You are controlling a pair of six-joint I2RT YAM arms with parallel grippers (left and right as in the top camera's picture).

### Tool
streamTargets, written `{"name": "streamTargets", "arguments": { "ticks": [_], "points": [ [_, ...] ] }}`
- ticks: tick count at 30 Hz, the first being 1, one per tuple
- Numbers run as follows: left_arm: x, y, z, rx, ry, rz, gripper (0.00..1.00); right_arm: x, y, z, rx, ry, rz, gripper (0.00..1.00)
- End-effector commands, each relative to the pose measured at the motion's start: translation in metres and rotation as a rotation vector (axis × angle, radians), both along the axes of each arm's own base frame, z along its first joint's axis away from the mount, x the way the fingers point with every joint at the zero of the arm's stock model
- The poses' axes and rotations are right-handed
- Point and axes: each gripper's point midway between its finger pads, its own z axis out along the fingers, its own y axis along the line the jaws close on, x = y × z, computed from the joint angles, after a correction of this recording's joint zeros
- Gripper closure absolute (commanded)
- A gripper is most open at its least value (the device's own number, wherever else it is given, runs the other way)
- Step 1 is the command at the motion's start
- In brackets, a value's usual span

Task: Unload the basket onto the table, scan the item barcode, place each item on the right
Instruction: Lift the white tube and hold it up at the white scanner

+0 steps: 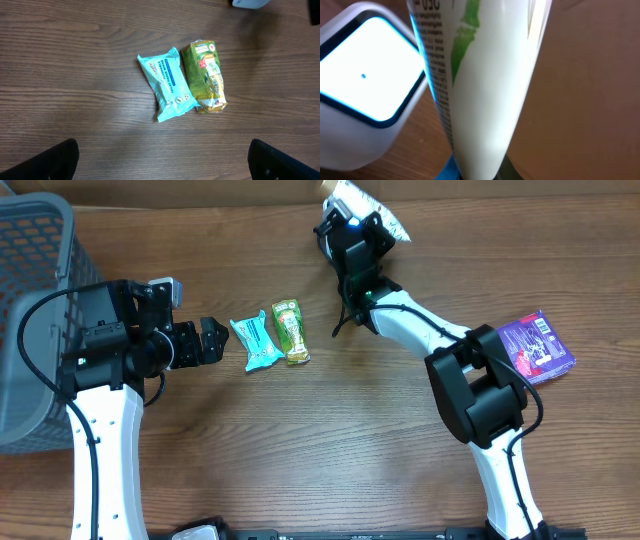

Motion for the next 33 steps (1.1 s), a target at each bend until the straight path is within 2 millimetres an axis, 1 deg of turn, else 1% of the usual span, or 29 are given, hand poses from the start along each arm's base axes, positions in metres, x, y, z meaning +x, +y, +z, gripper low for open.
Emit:
{"name": "streamTargets", "arguments": {
  "ticks": [1,9,15,20,23,25,27,29,33],
  "points": [
    [0.002,-0.002,0.009,0.002,-0.027,-0.017,0.00,0.008,-0.001,0.024,0.013,-0.049,0.013,0.96],
    [0.002,-0.002,0.009,0.002,-0.027,-0.017,0.00,0.016,-0.025,0.022,0.012,-0.042,-0.019,0.96],
    [0.002,-0.002,0.009,0.002,-0.027,-0.017,0.00,0.014,-0.023,0.008,-0.004,0.023,0.019,0.96],
    [0.002,-0.002,0.009,0.002,-0.027,-0.017,0.00,0.012,-0.025,0.004,-0.017,0.042,0.013,0.96],
    [0.002,-0.002,0.009,0.003,-0.027,-0.017,0.00,0.009,-0.023,0.007,-0.026,0.032,-0.009,0.96],
    [0.002,-0.002,0.009,0.003,-0.027,-0.017,0.00,0.005,-0.017,0.013,-0.035,0.022,-0.016,0.96],
    [0.002,-0.002,0.009,0.002,-0.027,-0.018,0.00,-0.001,-0.006,0.021,-0.033,0.015,0.000,0.96],
    [0.002,-0.002,0.009,0.002,-0.027,-0.018,0.00,-0.007,0.004,0.036,-0.009,-0.007,0.016,0.96],
    [0.002,-0.002,0.009,0.003,-0.027,-0.017,0.00,-0.024,0.022,0.074,0.088,-0.050,0.033,0.96]
  ]
}}
